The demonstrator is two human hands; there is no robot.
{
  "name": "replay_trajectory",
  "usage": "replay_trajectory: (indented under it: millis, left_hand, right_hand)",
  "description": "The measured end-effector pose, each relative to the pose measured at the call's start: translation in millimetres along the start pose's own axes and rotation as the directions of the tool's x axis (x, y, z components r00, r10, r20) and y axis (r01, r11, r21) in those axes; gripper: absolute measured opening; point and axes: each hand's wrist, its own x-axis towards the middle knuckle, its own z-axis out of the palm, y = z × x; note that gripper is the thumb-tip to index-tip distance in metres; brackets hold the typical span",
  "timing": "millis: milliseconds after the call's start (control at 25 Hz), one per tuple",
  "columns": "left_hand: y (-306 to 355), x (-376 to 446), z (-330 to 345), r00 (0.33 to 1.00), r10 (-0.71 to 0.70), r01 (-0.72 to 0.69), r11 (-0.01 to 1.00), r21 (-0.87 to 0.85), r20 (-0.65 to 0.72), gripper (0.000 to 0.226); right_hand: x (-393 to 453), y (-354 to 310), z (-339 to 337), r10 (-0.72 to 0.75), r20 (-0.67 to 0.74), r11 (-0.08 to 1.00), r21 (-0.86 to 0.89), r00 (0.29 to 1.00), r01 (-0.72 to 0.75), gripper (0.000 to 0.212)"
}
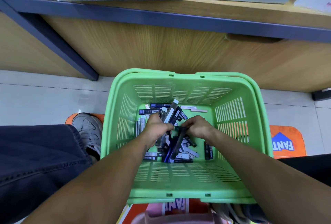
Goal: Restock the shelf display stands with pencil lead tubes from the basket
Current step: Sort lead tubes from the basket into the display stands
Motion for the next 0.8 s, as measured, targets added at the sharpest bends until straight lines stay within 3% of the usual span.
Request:
replay_trajectory:
  millis: [80,200,280,360,440,520,600,680,800]
  left_hand:
    - [4,-2,-7,0.999,0.032,-0.033,0.999,0.011,0.040,0.040]
    - [12,-8,-12,0.993,0.052,-0.051,0.999,-0.015,0.104,0.051]
    - [16,-12,-15,0.980,0.091,-0.075,0.993,-0.092,0.176,0.042]
    - [21,-16,-17,0.966,0.118,-0.089,0.987,-0.132,0.229,0.038]
    - [24,-18,-21,0.973,0.080,-0.062,0.994,-0.090,0.215,0.065]
    - [24,-19,-26,0.980,0.009,0.003,0.998,-0.064,0.198,0.104]
    - [27,-25,-30,0.968,-0.021,0.043,0.996,-0.083,0.251,0.117]
    - [30,-30,-32,0.952,-0.035,0.069,0.992,-0.103,0.304,0.099]
    - [40,-43,-31,0.939,-0.029,0.080,0.988,-0.134,0.343,0.049]
  right_hand:
    - [2,-10,-3,-0.037,-0.124,0.999,0.012,0.992,0.038,0.028]
    - [2,-25,-2,-0.003,-0.103,0.887,0.458,0.995,0.050,0.017]
    - [-2,-32,0,0.002,-0.054,0.793,0.608,0.999,0.031,0.016]
    - [-5,-36,-1,-0.014,-0.091,0.753,0.655,0.996,0.070,0.018]
    - [-10,-36,-6,-0.014,-0.119,0.732,0.675,0.993,0.091,0.023]
    - [-16,-34,-13,-0.027,-0.126,0.801,0.590,0.992,0.096,0.025]
    - [-23,-32,-20,-0.065,-0.066,0.853,0.515,0.996,0.089,0.017]
    - [-30,-33,-24,-0.104,0.022,0.854,0.514,0.994,0.078,0.011]
    - [-39,-40,-33,-0.158,0.088,0.855,0.511,0.984,0.092,0.016]
